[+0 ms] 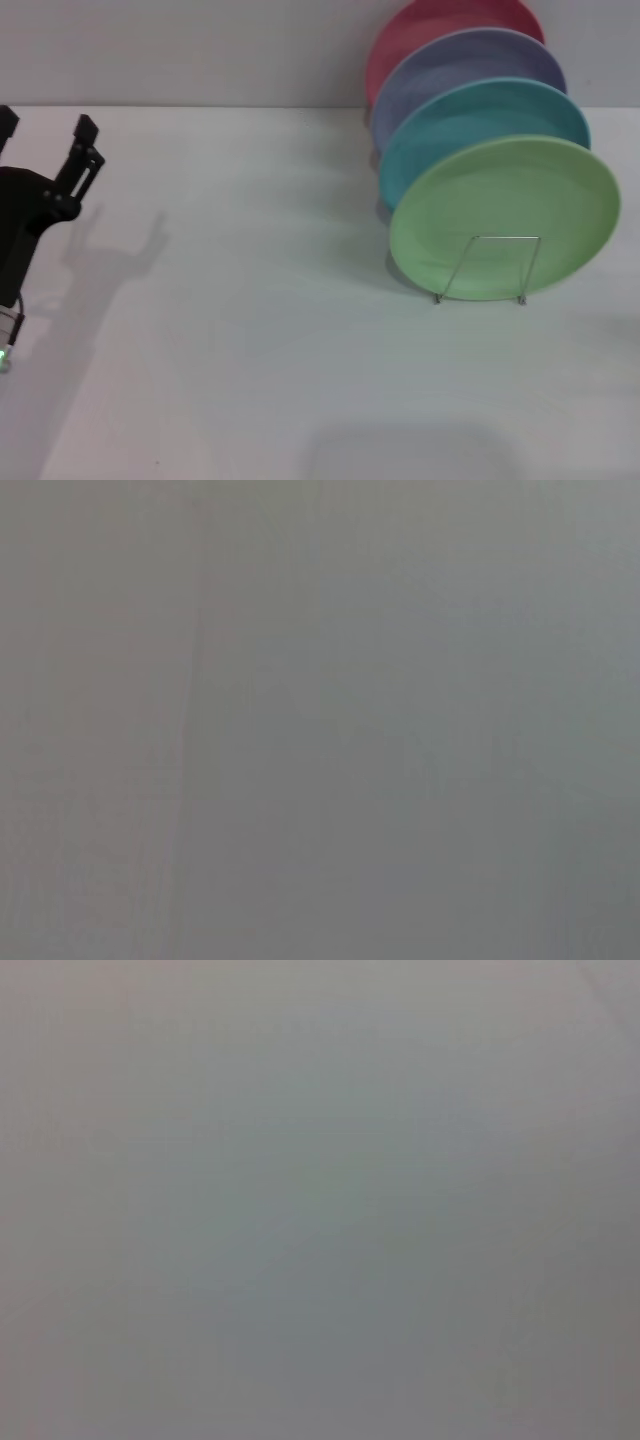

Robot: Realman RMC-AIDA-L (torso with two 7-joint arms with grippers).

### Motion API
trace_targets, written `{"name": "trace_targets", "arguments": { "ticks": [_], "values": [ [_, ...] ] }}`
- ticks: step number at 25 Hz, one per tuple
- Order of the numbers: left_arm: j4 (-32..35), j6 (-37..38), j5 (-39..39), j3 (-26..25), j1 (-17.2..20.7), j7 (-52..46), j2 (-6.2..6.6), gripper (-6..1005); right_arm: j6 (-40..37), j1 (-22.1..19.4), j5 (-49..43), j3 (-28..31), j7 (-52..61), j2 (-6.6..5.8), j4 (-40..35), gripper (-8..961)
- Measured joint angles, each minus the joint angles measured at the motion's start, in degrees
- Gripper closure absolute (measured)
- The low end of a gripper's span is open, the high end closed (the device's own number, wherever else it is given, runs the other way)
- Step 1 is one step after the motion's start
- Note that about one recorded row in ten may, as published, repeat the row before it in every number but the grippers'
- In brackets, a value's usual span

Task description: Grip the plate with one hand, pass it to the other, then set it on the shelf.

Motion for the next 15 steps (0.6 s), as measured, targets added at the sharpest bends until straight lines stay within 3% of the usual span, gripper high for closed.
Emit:
{"name": "trace_targets", "arguments": {
  "ticks": [4, 6, 9, 15],
  "values": [
    [-1.8, -1.4, -0.4, -2.4, -1.4, -0.1, -0.13, 145, 5.2, 3.6, 3.7, 0.0, -1.5, -0.12, -0.1, 342],
    [-1.9, -2.1, -0.5, -2.9, -1.6, -0.3, -0.15, 139, 6.4, 4.4, 4.0, 0.0, -2.3, -0.14, -0.2, 213],
    [-2.0, -3.5, -0.6, -5.4, -1.7, -0.3, -0.23, 135, 9.5, 7.0, 4.1, 0.0, -8.4, -0.16, -0.3, 213],
    [-1.6, -4.5, -0.6, -9.0, -1.6, -1.5, -0.35, 135, 9.9, 8.2, 6.4, 0.1, -12.2, -0.45, -0.3, 212]
  ]
}}
